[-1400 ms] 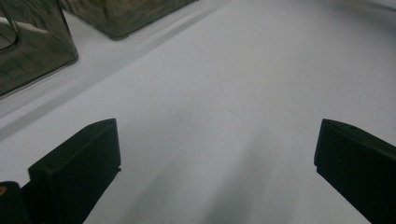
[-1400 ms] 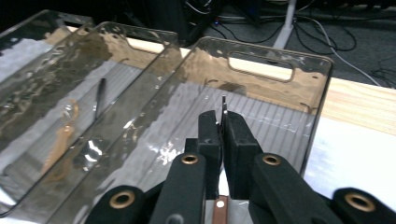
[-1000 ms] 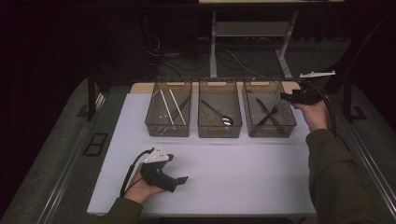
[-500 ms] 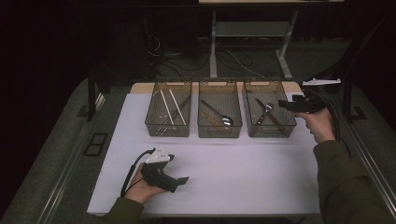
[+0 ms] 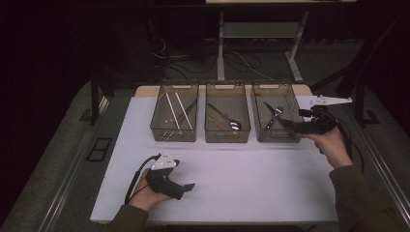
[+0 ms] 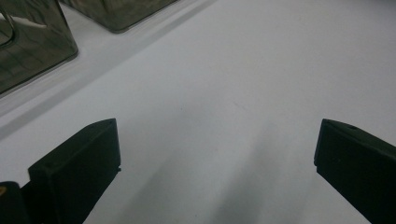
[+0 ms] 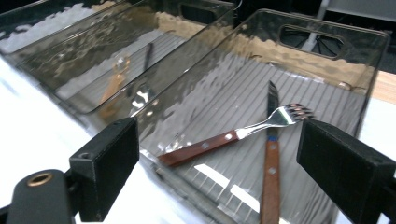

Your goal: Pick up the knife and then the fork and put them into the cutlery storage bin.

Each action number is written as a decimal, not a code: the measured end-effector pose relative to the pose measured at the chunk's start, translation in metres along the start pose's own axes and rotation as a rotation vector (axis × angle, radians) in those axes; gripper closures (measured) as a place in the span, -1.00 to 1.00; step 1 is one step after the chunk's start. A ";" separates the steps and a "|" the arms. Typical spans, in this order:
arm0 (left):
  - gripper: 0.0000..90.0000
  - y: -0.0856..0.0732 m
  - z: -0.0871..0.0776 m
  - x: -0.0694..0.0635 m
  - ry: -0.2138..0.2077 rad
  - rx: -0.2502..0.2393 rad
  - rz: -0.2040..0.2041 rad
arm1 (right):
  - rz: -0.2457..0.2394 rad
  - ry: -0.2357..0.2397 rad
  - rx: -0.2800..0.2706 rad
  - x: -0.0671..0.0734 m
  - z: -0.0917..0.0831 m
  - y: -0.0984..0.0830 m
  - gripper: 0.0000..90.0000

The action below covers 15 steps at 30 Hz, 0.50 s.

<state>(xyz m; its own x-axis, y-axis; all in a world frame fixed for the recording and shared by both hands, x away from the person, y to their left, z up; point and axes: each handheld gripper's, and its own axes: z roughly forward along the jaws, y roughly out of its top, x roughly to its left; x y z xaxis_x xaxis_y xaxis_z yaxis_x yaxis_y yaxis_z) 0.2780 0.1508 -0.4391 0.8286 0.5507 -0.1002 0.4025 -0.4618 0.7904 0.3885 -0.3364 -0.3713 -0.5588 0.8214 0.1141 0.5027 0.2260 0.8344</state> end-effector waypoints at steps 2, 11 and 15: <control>-1.00 0.000 -0.001 0.000 0.004 0.001 0.002 | -0.009 0.007 0.005 0.005 -0.003 -0.004 -0.72; -1.00 0.000 -0.002 0.000 0.014 -0.001 0.002 | -0.019 0.071 -0.002 0.026 -0.013 -0.030 -0.73; -1.00 0.000 -0.002 0.000 0.017 0.002 0.003 | -0.016 0.101 -0.018 0.037 -0.017 -0.040 -0.73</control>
<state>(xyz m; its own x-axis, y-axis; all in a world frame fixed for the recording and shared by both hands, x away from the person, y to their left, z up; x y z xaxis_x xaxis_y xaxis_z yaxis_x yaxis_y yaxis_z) 0.2767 0.1524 -0.4378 0.8230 0.5613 -0.0876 0.4008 -0.4644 0.7897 0.3364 -0.3244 -0.3916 -0.6310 0.7603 0.1539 0.4819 0.2287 0.8459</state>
